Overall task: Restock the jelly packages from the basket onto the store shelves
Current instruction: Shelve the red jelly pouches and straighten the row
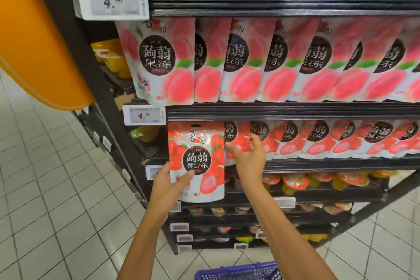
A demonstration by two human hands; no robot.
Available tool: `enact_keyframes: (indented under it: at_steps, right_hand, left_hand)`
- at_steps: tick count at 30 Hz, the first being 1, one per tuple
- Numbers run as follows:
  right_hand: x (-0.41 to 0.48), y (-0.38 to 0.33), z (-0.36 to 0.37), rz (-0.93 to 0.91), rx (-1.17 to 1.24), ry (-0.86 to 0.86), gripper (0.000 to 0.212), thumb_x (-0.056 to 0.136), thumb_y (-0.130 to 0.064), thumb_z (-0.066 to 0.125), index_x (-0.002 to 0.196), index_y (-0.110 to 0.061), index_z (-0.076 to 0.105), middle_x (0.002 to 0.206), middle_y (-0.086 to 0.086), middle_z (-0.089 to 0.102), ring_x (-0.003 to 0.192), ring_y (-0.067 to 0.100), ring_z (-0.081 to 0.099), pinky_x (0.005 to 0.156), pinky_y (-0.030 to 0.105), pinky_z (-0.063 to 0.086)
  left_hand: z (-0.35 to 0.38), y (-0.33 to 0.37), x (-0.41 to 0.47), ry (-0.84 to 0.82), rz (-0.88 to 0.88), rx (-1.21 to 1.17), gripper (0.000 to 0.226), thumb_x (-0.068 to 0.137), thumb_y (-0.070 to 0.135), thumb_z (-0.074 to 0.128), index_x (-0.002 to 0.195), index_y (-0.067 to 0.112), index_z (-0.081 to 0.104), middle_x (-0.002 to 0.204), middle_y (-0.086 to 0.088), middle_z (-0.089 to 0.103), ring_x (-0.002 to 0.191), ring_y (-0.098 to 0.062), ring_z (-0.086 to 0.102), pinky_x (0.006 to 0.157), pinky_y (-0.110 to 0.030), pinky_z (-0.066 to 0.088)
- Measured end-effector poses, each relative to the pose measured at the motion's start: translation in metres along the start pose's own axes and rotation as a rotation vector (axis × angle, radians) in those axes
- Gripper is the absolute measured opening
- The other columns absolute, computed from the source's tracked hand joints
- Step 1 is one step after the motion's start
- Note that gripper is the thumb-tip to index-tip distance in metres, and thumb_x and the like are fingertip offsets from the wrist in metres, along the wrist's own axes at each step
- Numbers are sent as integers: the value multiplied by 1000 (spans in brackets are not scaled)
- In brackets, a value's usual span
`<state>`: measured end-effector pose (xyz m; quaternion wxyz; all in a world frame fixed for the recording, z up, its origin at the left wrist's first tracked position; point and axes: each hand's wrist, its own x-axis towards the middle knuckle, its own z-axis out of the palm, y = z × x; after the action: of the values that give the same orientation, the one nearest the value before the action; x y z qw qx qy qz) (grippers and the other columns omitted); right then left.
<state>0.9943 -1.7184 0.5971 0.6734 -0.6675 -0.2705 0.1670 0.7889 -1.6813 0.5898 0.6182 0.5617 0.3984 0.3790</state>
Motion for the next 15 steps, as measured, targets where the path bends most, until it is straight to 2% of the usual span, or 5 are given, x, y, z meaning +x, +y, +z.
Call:
enact_keyframes:
  at_steps: [3,5,10,13,15]
  right_hand:
    - [-2,10,12,30,-14,25,62,76,-27,84,128,-14,54,130,6,62,124,18,56,107,40,45]
    - [-6,15,12,24,-52,13,66,79,-33,81,134,-13,50,134,7,59,128,22,53,108,43,43]
    - [-14,19,-3,-111,-188,-34,41,81,-35,79,112,-42,54,104,-18,65,98,-4,60,83,11,45]
    - [-19,22,-11,-126,-311,7,46,78,-40,80,118,-30,60,105,-9,63,97,10,57,80,26,49]
    - [-19,24,-13,-105,-415,66,51,75,-49,79,118,-31,61,98,-12,62,85,6,56,64,21,44]
  left_hand:
    - [0,4,5,-8,9,-34,52,72,37,78,120,24,62,108,2,75,97,-15,73,71,-23,59]
    - [0,6,9,-10,8,-41,53,72,37,78,121,24,62,109,3,75,98,-15,72,71,-25,59]
    - [-2,7,18,-11,-1,-32,53,73,36,78,121,24,61,109,3,75,98,-15,72,74,-28,60]
    - [1,5,22,13,-8,-17,46,77,31,78,119,25,61,106,5,75,96,-12,72,72,-26,59]
    - [4,4,24,31,-10,-11,40,80,27,77,117,26,63,103,8,76,94,-10,72,68,-23,59]
